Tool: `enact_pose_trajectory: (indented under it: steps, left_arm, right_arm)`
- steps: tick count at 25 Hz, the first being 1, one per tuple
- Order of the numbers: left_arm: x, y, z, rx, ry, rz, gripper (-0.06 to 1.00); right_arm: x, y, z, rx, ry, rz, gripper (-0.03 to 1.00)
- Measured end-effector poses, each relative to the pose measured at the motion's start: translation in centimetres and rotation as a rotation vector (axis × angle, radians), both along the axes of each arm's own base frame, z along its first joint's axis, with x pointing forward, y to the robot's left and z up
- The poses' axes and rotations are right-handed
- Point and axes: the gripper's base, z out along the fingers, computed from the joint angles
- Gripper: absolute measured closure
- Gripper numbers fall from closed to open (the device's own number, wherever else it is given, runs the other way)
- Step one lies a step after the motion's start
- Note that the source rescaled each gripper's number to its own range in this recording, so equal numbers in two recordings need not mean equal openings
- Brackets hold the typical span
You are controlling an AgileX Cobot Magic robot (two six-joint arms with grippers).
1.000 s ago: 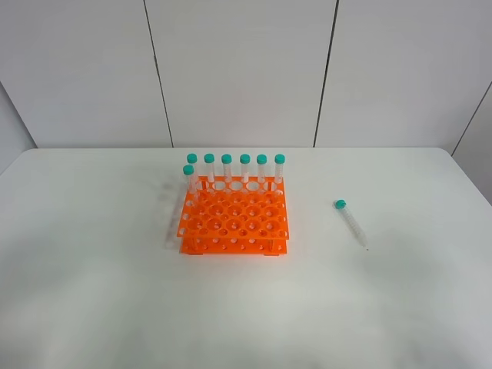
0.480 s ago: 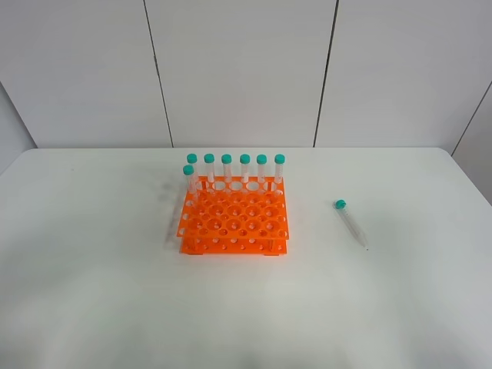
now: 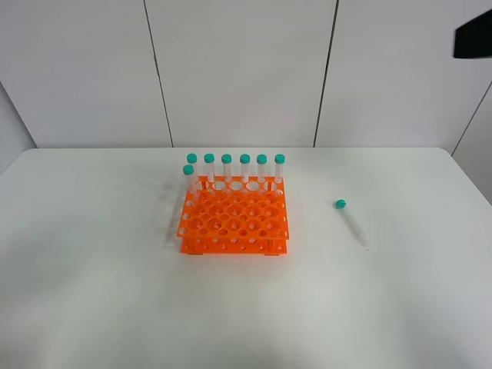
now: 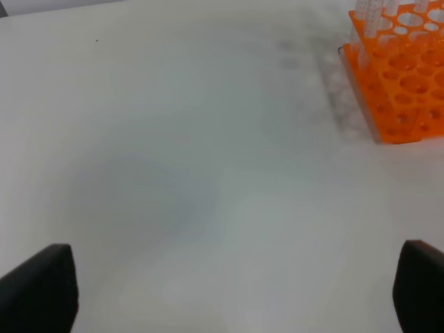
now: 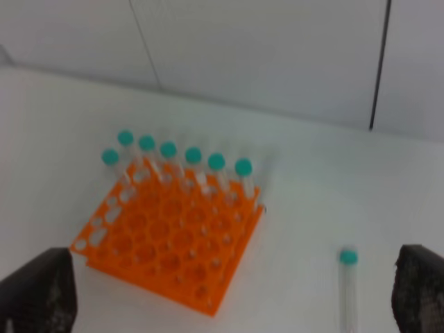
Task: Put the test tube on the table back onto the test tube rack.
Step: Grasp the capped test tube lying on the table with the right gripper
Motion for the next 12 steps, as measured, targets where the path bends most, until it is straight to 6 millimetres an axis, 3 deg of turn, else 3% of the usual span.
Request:
enact_pose_trajectory:
  steps: [3,6,12]
  left_arm:
    - [0.0,0.0,0.0,0.0,0.0,0.0,-0.05]
    - [0.0,0.0,0.0,0.0,0.0,0.0,-0.05]
    - [0.0,0.0,0.0,0.0,0.0,0.0,-0.05]
  right_arm:
    - [5.7,0.0,-2.0,-0.011,0.177,0.032,0.0]
    - [10.0,0.3,-4.9,-0.025,0.323,0.067,0.0]
    - [15.0,4.4,-11.0,-0.236,0.482,0.16,0.05]
